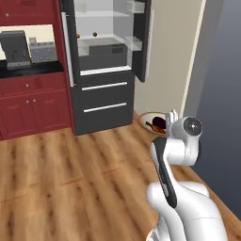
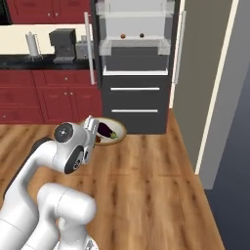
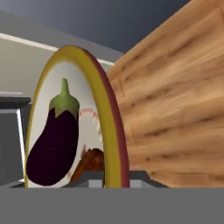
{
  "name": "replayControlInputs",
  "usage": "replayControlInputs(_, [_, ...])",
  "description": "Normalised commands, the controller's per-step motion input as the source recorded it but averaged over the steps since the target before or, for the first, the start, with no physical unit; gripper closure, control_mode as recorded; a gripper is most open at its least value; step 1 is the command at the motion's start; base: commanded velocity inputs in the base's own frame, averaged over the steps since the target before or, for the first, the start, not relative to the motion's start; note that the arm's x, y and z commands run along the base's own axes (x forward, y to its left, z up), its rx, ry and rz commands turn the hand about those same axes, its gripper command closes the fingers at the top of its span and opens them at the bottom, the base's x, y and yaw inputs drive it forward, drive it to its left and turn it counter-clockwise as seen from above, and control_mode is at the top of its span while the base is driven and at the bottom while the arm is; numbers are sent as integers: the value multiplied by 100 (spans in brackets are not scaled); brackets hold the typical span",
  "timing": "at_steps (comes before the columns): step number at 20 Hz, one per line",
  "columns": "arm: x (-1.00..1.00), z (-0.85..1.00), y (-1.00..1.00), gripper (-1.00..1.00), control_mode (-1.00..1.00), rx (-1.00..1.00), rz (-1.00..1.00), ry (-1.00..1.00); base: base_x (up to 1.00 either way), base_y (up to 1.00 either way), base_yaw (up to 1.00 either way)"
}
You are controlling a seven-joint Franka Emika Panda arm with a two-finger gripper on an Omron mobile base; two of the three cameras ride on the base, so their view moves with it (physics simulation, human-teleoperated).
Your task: Pick the chicken drumstick and eggplant from their plates and place them in the bowl. Then put the bowl in the fridge.
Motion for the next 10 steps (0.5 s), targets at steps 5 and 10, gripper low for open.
replayControlInputs(5, [0, 0, 0, 100, 100, 0, 0, 0, 87, -12, 18])
replayControlInputs(10, [0, 0, 0, 100, 100, 0, 0, 0, 81, -30, 8])
